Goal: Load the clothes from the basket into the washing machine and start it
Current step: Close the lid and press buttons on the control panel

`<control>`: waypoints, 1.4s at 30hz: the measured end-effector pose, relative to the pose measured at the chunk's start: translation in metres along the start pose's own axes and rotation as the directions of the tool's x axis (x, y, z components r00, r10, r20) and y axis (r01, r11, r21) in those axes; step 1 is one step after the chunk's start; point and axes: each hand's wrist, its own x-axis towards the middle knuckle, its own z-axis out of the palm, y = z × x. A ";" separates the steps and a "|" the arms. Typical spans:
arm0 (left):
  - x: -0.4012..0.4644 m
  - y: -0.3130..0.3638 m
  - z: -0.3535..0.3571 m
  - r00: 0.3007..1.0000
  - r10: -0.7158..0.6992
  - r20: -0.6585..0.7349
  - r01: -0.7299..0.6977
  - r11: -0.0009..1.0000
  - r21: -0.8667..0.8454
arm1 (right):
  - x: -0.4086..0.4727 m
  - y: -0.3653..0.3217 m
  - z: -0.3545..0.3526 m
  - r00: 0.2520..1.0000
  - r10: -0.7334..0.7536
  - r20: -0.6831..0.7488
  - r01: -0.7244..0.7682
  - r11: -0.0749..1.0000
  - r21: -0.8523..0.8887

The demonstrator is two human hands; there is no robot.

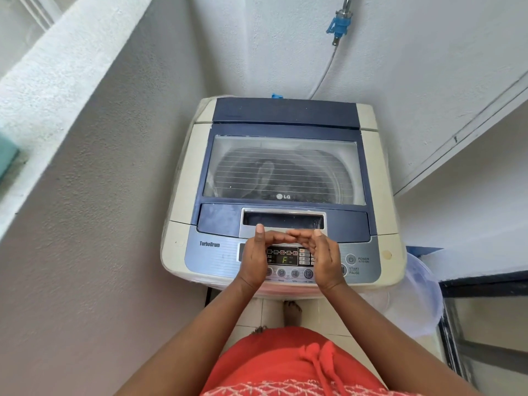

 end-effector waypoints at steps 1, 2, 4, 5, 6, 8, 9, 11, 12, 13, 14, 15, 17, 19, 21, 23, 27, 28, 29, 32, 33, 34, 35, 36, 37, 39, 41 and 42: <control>0.000 -0.001 0.000 1.000 0.001 0.002 -0.001 1.000 0.001 | 0.000 0.002 0.000 1.000 -0.012 0.002 0.012 1.000 -0.001; 0.000 -0.001 0.000 1.000 0.003 -0.001 -0.003 1.000 0.001 | 0.000 0.003 0.000 1.000 -0.021 0.005 0.021 1.000 -0.004; 0.000 -0.001 0.000 1.000 0.005 -0.010 -0.005 1.000 -0.002 | 0.000 0.006 -0.001 1.000 -0.029 0.008 0.029 1.000 -0.007; 0.001 -0.002 0.000 1.000 0.004 -0.011 -0.004 1.000 -0.003 | 0.000 0.006 -0.001 1.000 -0.029 0.009 0.029 1.000 -0.007; 0.001 -0.002 0.000 1.000 -0.003 -0.008 0.002 1.000 -0.002 | 0.001 0.006 -0.001 1.000 -0.029 0.010 0.029 1.000 -0.006; 0.002 -0.002 -0.002 1.000 -0.019 0.003 0.019 1.000 -0.008 | 0.001 0.006 -0.001 0.999 -0.032 0.011 0.032 0.999 -0.006; 0.002 -0.003 -0.003 1.000 -0.026 0.008 0.026 0.999 -0.018 | 0.001 0.005 -0.001 0.999 -0.034 0.011 0.034 0.999 -0.004; 0.002 -0.003 -0.003 0.999 -0.038 0.012 0.038 0.999 -0.030 | 0.000 0.004 -0.001 0.999 -0.037 0.010 0.037 0.999 0.004; 0.001 -0.003 -0.003 0.999 -0.041 0.013 0.041 0.999 -0.027 | 0.000 0.004 -0.001 0.999 -0.036 0.009 0.036 0.999 0.008; 0.001 -0.003 -0.003 0.999 -0.044 0.013 0.044 0.999 -0.026 | 0.000 0.003 -0.001 0.999 -0.034 0.010 0.033 0.999 0.010; 0.001 -0.003 -0.003 0.999 -0.045 0.014 0.045 0.999 -0.025 | 0.001 0.003 -0.001 0.999 -0.031 0.013 0.031 0.999 0.012; 0.001 -0.003 -0.003 0.999 -0.044 0.016 0.045 0.999 -0.023 | 0.001 0.004 0.000 0.999 -0.029 0.014 0.028 1.000 0.010; 0.001 -0.002 -0.003 0.999 -0.041 0.014 0.041 0.999 -0.011 | 0.001 0.004 -0.001 1.000 -0.023 0.014 0.023 1.000 0.005; 0.001 -0.001 -0.003 0.999 -0.037 0.012 0.037 0.999 -0.007 | 0.001 0.004 -0.001 1.000 -0.018 0.017 0.018 1.000 0.010; 0.001 0.000 -0.003 0.999 -0.042 0.014 0.042 0.999 -0.001 | 0.001 0.004 -0.001 0.999 -0.024 0.023 0.023 1.000 0.011; 0.001 0.000 -0.003 0.999 -0.052 0.012 0.052 0.999 -0.002 | 0.001 0.003 0.000 0.999 -0.032 0.026 0.032 0.999 0.008; 0.001 0.002 -0.002 0.999 -0.051 0.009 0.051 0.999 0.012 | 0.001 0.004 -0.001 0.999 -0.026 0.029 0.025 1.000 0.013; 0.001 0.002 -0.002 0.998 -0.054 0.008 0.054 0.998 0.017 | 0.001 0.004 -0.002 0.999 -0.022 0.032 0.022 1.000 0.012; 0.001 0.002 -0.002 0.998 -0.055 0.008 0.055 0.998 0.021 | 0.001 0.005 -0.002 0.999 -0.021 0.033 0.021 1.000 0.011; 0.001 0.002 -0.002 0.998 -0.060 0.008 0.060 0.998 0.026 | 0.001 0.005 -0.002 0.999 -0.014 0.037 0.014 1.000 0.002; 0.001 0.002 -0.002 0.998 -0.063 0.007 0.063 0.998 0.024 | 0.001 0.006 -0.003 0.999 -0.014 0.039 0.014 1.000 0.003; 0.001 0.002 -0.002 0.998 -0.066 0.005 0.066 0.998 0.025 | 0.001 0.006 -0.003 0.999 -0.015 0.043 0.015 1.000 -0.001; 0.001 0.001 -0.002 0.998 -0.066 0.007 0.066 0.997 0.026 | 0.001 0.007 -0.003 0.999 -0.018 0.046 0.018 1.000 -0.003; 0.001 0.002 -0.002 0.998 -0.068 0.008 0.068 0.997 0.029 | 0.001 0.006 -0.003 0.999 -0.021 0.048 0.022 1.000 -0.008; 0.001 0.001 -0.002 0.997 -0.071 0.008 0.070 0.997 0.031 | 0.002 0.007 -0.003 0.999 -0.026 0.047 0.027 1.000 -0.014; 0.000 0.001 -0.003 0.997 -0.076 0.005 0.076 0.996 0.039 | 0.001 0.007 -0.004 0.998 -0.041 0.055 0.043 0.998 -0.039; 0.001 0.001 -0.003 0.997 -0.074 0.007 0.074 0.996 0.049 | 0.000 0.006 -0.004 0.996 -0.058 0.061 0.062 0.996 -0.065; 0.000 0.000 -0.003 0.998 -0.062 0.005 0.062 0.996 0.061 | 0.000 0.006 -0.004 0.996 -0.066 0.062 0.071 0.994 -0.079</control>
